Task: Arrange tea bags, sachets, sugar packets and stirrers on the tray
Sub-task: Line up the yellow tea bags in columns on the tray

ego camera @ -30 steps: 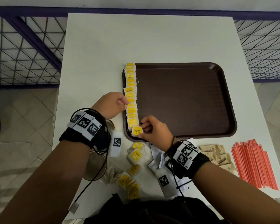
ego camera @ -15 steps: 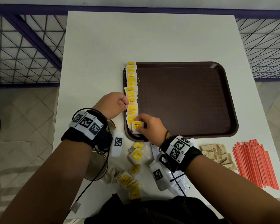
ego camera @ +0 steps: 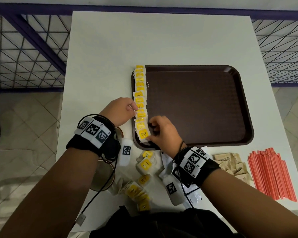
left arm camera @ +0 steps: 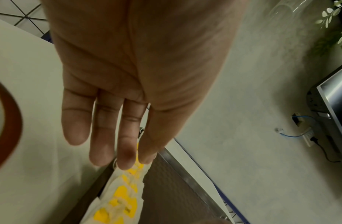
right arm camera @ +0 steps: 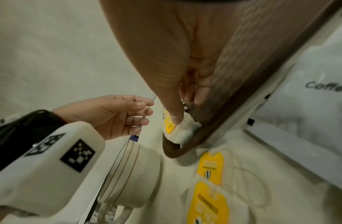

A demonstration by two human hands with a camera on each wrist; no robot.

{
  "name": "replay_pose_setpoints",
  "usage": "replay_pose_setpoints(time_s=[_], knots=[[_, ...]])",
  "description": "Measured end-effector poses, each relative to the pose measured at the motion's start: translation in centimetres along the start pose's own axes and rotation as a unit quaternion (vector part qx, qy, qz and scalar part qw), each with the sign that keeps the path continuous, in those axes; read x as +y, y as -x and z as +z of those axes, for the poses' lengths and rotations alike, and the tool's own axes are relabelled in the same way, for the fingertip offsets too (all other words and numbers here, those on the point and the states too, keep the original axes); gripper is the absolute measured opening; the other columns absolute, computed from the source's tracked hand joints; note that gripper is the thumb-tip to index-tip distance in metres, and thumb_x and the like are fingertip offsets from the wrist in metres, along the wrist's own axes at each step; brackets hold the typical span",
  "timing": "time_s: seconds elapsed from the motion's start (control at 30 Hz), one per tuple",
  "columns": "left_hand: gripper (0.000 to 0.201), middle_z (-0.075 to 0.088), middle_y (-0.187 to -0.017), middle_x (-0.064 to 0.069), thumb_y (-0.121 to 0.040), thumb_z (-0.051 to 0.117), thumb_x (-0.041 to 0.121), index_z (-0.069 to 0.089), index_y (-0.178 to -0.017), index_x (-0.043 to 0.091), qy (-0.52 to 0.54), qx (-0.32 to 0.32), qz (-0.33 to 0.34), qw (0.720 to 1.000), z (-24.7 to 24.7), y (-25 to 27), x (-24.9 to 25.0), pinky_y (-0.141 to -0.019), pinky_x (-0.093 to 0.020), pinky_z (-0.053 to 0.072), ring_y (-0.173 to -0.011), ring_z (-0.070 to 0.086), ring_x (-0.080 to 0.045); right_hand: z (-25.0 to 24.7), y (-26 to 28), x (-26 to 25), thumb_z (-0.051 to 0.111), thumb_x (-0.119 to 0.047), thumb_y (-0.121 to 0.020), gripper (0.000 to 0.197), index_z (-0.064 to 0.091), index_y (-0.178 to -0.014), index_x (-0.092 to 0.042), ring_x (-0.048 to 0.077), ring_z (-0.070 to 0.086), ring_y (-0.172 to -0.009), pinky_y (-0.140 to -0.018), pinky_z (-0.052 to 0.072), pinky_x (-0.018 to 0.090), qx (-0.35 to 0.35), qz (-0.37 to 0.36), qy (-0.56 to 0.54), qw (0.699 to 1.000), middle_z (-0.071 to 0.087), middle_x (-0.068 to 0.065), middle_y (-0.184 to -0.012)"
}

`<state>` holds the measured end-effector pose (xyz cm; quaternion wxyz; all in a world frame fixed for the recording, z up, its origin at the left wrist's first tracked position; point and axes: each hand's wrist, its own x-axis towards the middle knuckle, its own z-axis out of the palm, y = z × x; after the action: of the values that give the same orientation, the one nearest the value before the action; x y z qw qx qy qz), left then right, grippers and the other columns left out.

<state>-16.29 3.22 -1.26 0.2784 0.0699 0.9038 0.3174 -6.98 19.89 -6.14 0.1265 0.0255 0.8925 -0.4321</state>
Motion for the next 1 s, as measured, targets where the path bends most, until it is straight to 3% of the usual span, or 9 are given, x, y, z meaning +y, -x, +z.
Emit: replay_pose_setpoints(time_s=[0.13, 0.3, 0.37, 0.47, 0.57, 0.7, 0.77, 0.9, 1.0], knots=[[0.017, 0.062, -0.096, -0.004, -0.089, 0.055, 0.012, 0.067, -0.102, 0.013, -0.01, 0.01, -0.006, 1.0, -0.2, -0.2, 0.0, -0.077, -0.025, 0.039, -0.086, 0.055, -0.016, -0.2, 0.7, 0.6, 0.078, -0.014, -0.073, 0.025, 0.058, -0.085, -0.01, 0.01, 0.055, -0.07, -0.061, 0.04, 0.003, -0.004, 0.04, -0.018, 0.999, 0.06, -0.001, -0.081], [0.022, 0.066, -0.105, -0.008, -0.09, 0.05, 0.007, 0.066, -0.105, 0.01, -0.003, 0.027, -0.023, 0.999, -1.0, -0.6, 0.4, -0.083, -0.026, 0.041, -0.099, 0.06, -0.024, 0.3, 0.8, 0.6, 0.074, -0.013, -0.078, 0.017, 0.063, -0.087, -0.004, 0.01, 0.057, -0.073, -0.063, 0.039, 0.002, -0.042, 0.038, 0.001, 0.998, 0.068, 0.009, -0.085], [0.023, 0.065, -0.108, -0.008, -0.09, 0.05, 0.008, 0.066, -0.108, 0.009, 0.0, 0.032, -0.033, 0.999, -1.4, -0.8, 0.5, -0.084, -0.026, 0.041, -0.102, 0.059, -0.024, -0.2, 0.4, 0.2, 0.07, -0.017, -0.082, 0.015, 0.063, -0.085, -0.005, 0.013, 0.058, -0.073, -0.064, 0.041, 0.008, -0.034, 0.039, 0.017, 0.999, 0.068, 0.007, -0.083], [0.026, 0.063, -0.116, -0.009, -0.092, 0.051, 0.01, 0.064, -0.114, 0.007, -0.012, 0.022, -0.04, 0.999, -1.6, -1.5, 0.5, -0.091, -0.03, 0.043, -0.107, 0.059, -0.026, -1.4, -1.5, -0.1, 0.059, -0.017, -0.088, 0.012, 0.064, -0.086, -0.006, 0.019, 0.064, -0.08, -0.077, 0.049, 0.025, 0.019, 0.047, 0.016, 0.999, 0.069, 0.007, -0.085], [0.03, 0.061, -0.124, -0.01, -0.092, 0.05, 0.01, 0.061, -0.12, 0.006, -0.02, 0.017, -0.04, 0.999, -1.5, -2.5, 0.6, -0.1, -0.035, 0.043, -0.11, 0.058, -0.027, -1.7, -4.3, 0.0, 0.052, -0.008, -0.089, 0.017, 0.065, -0.099, -0.01, 0.02, 0.066, -0.091, -0.088, 0.052, 0.036, 0.051, 0.067, -0.062, 0.995, 0.07, 0.006, -0.098], [0.031, 0.06, -0.125, -0.011, -0.093, 0.048, 0.009, 0.062, -0.12, 0.007, -0.041, 0.02, -0.03, 0.999, -1.4, -3.7, 1.1, -0.098, -0.032, 0.041, -0.112, 0.057, -0.026, -1.2, -7.1, -0.3, 0.05, -0.007, -0.089, 0.031, 0.063, -0.117, -0.014, 0.014, 0.062, -0.107, -0.098, 0.047, 0.029, 0.072, 0.08, -0.112, 0.988, 0.067, 0.002, -0.115], [0.032, 0.06, -0.126, -0.011, -0.093, 0.045, 0.007, 0.064, -0.119, 0.007, -0.06, 0.025, -0.016, 0.998, -1.4, -4.0, 1.4, -0.095, -0.028, 0.039, -0.113, 0.056, -0.027, -0.8, -7.9, -0.4, 0.049, -0.007, -0.089, 0.032, 0.063, -0.116, -0.016, 0.012, 0.062, -0.106, -0.096, 0.047, 0.026, 0.076, 0.077, -0.115, 0.987, 0.068, 0.001, -0.114], [0.034, 0.062, -0.123, -0.01, -0.094, 0.042, 0.004, 0.065, -0.117, 0.01, -0.057, 0.015, 0.014, 0.998, -1.5, -4.5, 1.6, -0.087, -0.022, 0.037, -0.111, 0.056, -0.026, -0.1, -8.5, -0.5, 0.049, -0.008, -0.089, 0.031, 0.065, -0.114, -0.015, 0.014, 0.064, -0.102, -0.094, 0.05, 0.033, 0.068, 0.081, -0.128, 0.986, 0.069, 0.003, -0.111], [0.033, 0.063, -0.122, -0.009, -0.093, 0.044, 0.005, 0.066, -0.116, 0.011, -0.031, 0.018, 0.013, 0.999, -1.7, -4.9, 1.3, -0.089, -0.023, 0.038, -0.11, 0.057, -0.025, -0.3, -8.4, -0.6, 0.046, -0.004, -0.088, 0.033, 0.064, -0.114, -0.013, 0.015, 0.064, -0.103, -0.093, 0.05, 0.029, 0.073, 0.073, -0.128, 0.986, 0.069, 0.005, -0.112]])
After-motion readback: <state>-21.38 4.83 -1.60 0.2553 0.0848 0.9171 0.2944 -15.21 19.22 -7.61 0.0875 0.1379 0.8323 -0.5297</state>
